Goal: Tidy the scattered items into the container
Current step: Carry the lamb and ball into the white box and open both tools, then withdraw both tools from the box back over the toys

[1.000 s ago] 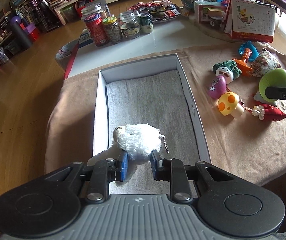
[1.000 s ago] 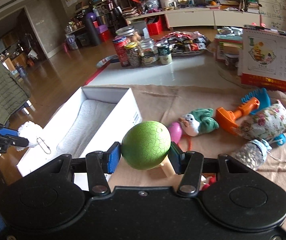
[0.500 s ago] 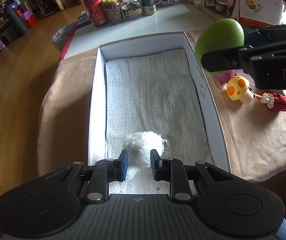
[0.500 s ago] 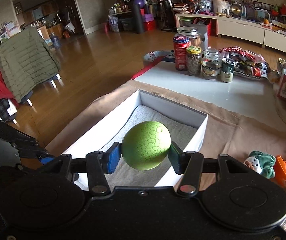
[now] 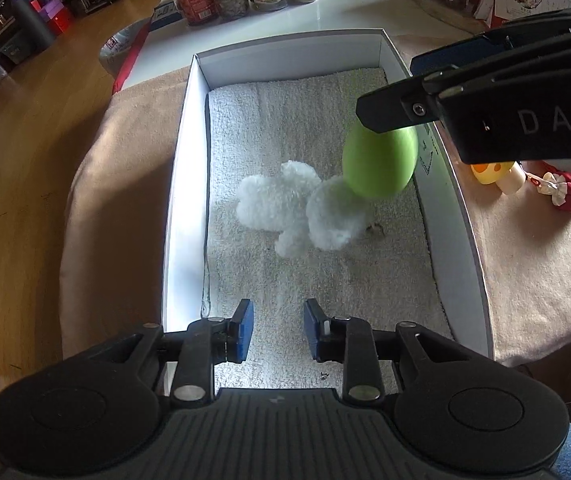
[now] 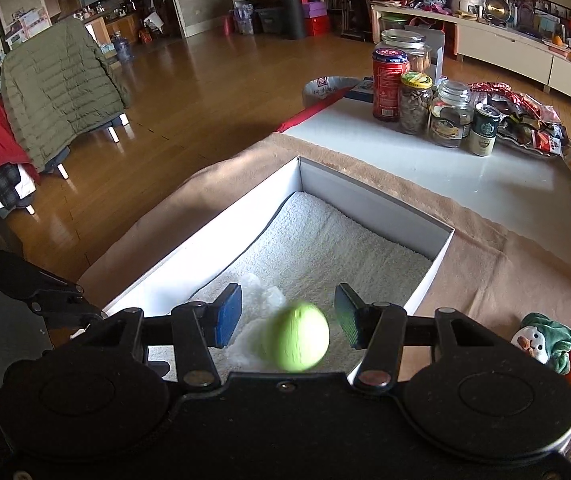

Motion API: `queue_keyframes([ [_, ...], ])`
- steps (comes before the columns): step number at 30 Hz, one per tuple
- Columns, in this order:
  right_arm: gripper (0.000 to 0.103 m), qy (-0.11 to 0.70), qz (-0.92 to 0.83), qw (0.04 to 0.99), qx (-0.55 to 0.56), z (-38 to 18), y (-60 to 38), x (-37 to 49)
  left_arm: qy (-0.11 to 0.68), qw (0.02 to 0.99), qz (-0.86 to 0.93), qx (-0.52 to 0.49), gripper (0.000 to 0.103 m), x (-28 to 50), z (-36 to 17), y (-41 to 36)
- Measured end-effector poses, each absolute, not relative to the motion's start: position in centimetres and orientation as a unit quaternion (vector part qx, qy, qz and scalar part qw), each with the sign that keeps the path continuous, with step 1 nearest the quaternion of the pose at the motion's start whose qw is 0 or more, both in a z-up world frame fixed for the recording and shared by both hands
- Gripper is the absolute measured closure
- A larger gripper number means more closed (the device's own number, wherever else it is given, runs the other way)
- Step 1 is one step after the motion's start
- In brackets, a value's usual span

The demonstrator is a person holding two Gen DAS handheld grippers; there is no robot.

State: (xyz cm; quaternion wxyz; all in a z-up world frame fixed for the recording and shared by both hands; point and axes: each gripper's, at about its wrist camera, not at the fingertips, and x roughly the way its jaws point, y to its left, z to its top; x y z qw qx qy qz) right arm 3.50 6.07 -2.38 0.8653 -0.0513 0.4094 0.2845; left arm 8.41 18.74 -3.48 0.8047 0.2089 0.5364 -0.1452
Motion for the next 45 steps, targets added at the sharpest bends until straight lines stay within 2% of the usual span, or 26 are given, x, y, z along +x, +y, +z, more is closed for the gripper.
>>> queue_keyframes([
  [14,0.051,0.410,0.287,0.864,-0.048,-2.5,4.5,1.6,0.533,0.805,-0.151,0.214,0.068,6.9,-3.3,18.9],
  [25,0.053,0.374,0.425,0.806,-0.174,-3.2,6.9,-4.5,0.531,0.806,-0.141,0.220,0.065,6.5,-3.4,19.2],
  [35,0.053,0.393,0.476,0.746,-0.250,-4.4,9.8,-5.9,0.523,0.814,-0.131,0.216,0.061,6.6,-2.9,19.9],
  [39,0.053,0.411,0.467,0.735,-0.270,-6.2,10.6,-5.4,0.518,0.816,-0.133,0.220,0.055,6.4,-2.8,19.7],
  [45,0.045,0.403,0.455,0.748,-0.265,-6.3,10.3,-4.8,0.514,0.820,-0.131,0.216,0.053,6.6,-2.7,19.6],
])
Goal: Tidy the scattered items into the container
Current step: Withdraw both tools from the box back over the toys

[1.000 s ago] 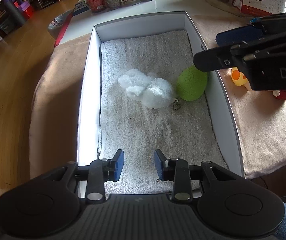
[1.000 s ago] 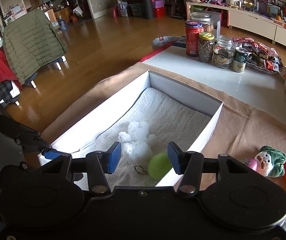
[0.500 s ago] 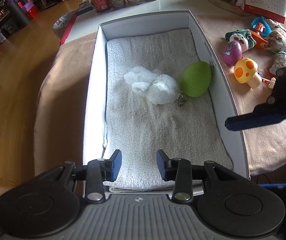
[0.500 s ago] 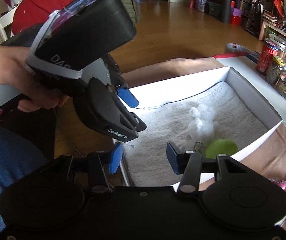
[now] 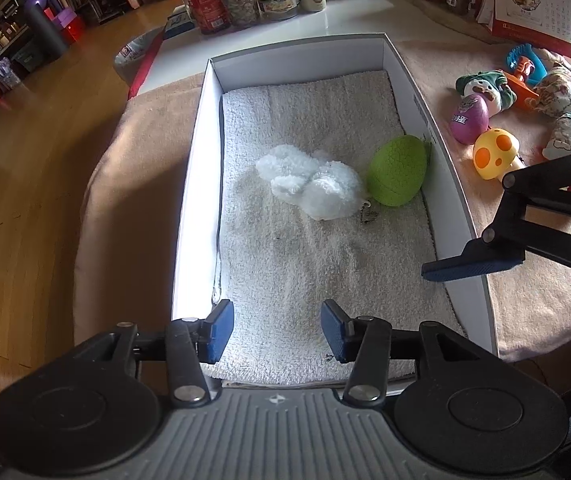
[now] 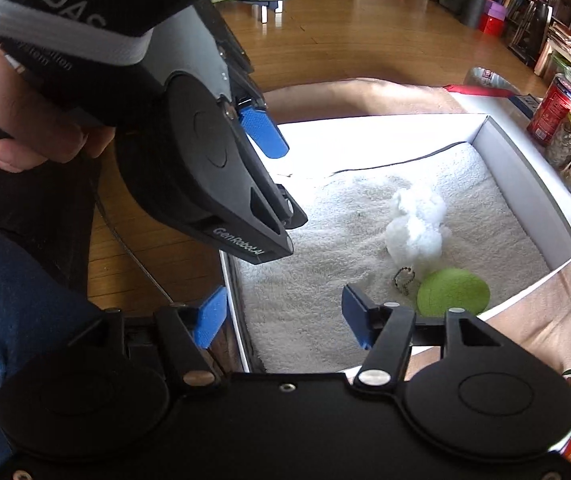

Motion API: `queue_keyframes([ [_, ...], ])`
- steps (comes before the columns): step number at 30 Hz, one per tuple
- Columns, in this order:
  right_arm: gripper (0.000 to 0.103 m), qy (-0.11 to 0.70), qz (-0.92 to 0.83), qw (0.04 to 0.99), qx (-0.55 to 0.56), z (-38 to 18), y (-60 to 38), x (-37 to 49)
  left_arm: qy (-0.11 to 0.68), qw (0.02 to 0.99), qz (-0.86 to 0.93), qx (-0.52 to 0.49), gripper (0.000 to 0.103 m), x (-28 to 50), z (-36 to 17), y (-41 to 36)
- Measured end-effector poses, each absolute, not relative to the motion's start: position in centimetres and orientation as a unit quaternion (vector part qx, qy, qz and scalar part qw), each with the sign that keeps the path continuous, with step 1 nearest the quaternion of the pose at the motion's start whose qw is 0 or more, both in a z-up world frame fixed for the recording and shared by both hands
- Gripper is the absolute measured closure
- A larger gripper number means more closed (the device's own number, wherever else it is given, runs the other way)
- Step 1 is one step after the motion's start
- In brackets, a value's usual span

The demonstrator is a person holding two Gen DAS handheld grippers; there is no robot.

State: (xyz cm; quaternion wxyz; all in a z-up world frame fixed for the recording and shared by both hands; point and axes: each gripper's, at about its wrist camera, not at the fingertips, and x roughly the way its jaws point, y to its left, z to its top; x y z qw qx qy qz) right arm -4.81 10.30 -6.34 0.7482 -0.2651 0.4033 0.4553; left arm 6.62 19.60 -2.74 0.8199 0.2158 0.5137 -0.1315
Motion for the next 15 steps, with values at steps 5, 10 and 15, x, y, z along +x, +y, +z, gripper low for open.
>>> queue_keyframes([
  [5,0.044,0.389,0.426,0.774,-0.260,-6.5,10.0,-4.4,0.511,0.822,-0.130,0.217,0.051,6.7,-2.7,19.5],
  [10,0.045,0.383,0.400,0.795,-0.249,-6.8,9.5,-2.9,0.505,0.826,-0.127,0.217,0.050,6.8,-2.5,19.1],
  [15,0.046,0.349,0.393,0.820,-0.227,-5.7,7.6,-4.3,0.497,0.833,-0.129,0.206,0.048,6.7,-1.7,18.1],
])
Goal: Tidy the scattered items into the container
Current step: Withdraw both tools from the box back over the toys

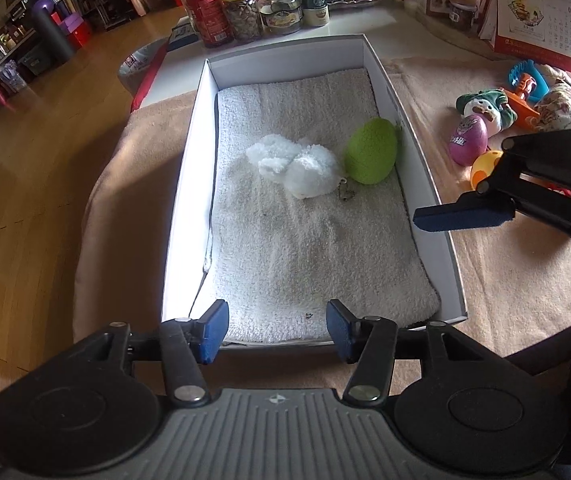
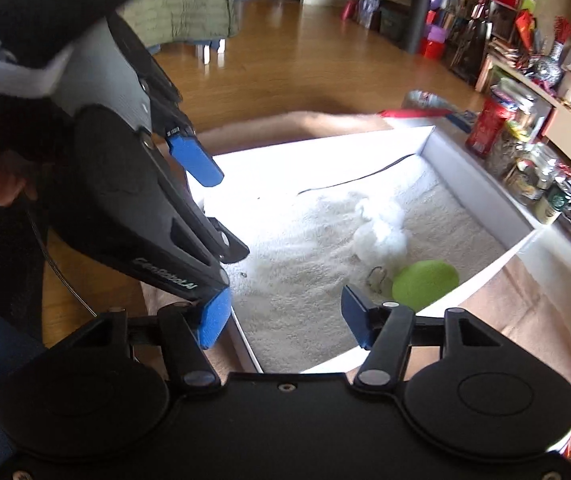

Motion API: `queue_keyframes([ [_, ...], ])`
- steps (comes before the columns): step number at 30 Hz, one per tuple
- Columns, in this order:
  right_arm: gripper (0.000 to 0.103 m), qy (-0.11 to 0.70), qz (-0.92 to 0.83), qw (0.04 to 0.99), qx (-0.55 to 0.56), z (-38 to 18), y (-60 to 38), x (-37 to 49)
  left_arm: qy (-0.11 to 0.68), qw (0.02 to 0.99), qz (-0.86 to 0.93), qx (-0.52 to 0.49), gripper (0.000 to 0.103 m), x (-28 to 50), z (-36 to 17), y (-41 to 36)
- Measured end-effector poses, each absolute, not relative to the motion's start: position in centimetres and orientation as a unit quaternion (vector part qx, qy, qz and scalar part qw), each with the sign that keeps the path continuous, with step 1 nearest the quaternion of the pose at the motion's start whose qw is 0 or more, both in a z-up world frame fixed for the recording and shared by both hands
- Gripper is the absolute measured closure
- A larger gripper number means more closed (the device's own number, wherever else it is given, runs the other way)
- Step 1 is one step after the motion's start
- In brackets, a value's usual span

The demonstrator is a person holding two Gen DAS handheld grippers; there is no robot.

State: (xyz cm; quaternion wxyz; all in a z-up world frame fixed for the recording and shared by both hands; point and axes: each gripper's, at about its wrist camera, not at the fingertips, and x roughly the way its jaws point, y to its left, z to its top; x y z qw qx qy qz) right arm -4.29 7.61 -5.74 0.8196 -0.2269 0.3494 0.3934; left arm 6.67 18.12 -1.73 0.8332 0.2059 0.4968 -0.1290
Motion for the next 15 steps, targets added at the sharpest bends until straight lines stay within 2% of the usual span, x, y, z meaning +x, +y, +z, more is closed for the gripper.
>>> queue_keyframes([
  [5,0.043,0.326,0.347,0.866,-0.153,-2.8,2.0,-5.5,0.480,0.844,-0.143,0.192,0.042,6.2,-0.4,16.0],
  [8,0.034,0.319,0.294,0.893,-0.124,-1.5,-1.8,-6.1,0.467,0.851,-0.156,0.185,0.040,5.9,0.7,13.8],
  [15,0.033,0.356,0.141,0.923,-0.038,-2.3,-11.2,-6.3,0.446,0.855,-0.199,0.172,0.026,5.0,1.9,6.0],
])
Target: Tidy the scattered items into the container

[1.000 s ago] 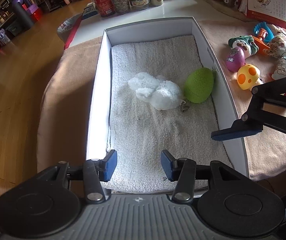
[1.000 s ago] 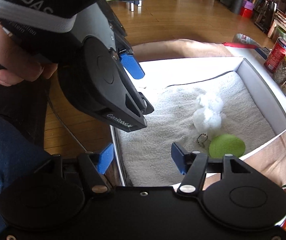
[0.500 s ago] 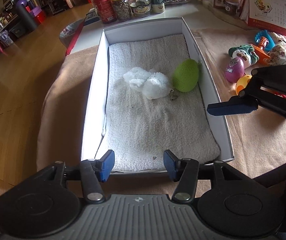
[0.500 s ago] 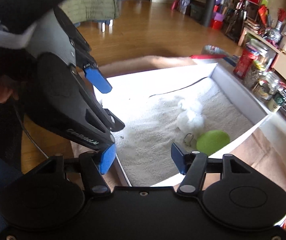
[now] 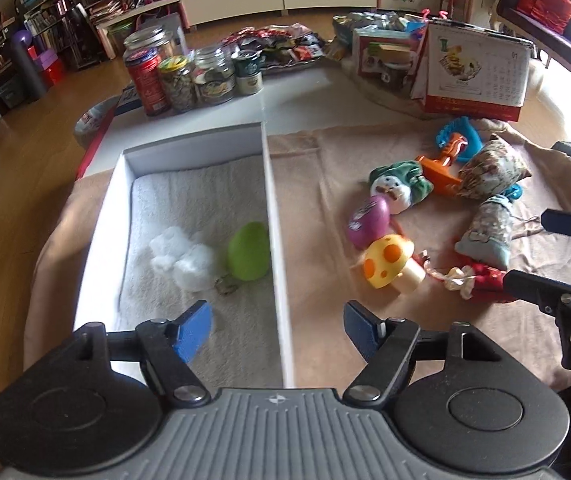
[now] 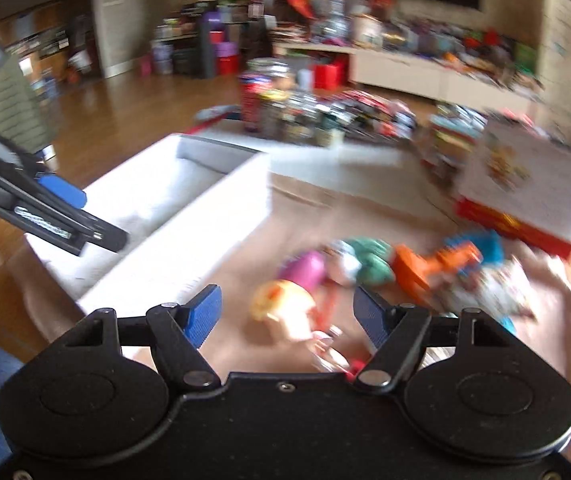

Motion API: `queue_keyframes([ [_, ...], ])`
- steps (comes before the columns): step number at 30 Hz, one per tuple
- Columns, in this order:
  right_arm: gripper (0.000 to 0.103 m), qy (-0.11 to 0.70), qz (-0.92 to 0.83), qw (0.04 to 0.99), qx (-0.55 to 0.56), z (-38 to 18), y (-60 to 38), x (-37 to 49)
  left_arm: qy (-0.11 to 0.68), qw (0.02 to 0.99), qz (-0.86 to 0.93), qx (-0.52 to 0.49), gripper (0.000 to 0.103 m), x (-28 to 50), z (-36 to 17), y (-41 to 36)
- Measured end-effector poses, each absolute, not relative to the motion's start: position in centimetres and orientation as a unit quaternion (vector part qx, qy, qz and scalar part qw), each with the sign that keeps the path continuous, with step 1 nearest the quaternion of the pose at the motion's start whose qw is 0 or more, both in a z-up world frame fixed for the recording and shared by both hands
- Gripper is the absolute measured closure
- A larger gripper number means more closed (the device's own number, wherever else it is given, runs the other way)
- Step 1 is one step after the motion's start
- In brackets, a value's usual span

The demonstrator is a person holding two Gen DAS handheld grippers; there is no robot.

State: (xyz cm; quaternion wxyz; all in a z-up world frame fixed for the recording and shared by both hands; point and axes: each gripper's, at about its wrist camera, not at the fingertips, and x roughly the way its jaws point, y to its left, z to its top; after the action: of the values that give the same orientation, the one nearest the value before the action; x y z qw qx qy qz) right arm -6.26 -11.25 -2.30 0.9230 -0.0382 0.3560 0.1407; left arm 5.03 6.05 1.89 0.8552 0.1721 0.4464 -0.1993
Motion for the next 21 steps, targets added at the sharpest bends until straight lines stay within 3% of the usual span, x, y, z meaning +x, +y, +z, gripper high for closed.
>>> queue_keyframes([
  [4,0.033,0.387,0.076,0.919,0.010,-4.0,-16.1,-6.5,0.445,0.847,-0.231,0.177,0.020,4.5,0.9,0.3],
  [10,0.033,0.419,0.027,0.905,0.065,-6.9,-20.6,-7.9,0.475,0.824,-0.239,0.195,0.020,4.5,-3.1,-6.2],
  [21,0.033,0.433,-0.011,0.883,0.180,-10.8,-24.0,-5.5,0.534,0.808,-0.186,0.166,0.020,6.5,-10.0,-6.5],
])
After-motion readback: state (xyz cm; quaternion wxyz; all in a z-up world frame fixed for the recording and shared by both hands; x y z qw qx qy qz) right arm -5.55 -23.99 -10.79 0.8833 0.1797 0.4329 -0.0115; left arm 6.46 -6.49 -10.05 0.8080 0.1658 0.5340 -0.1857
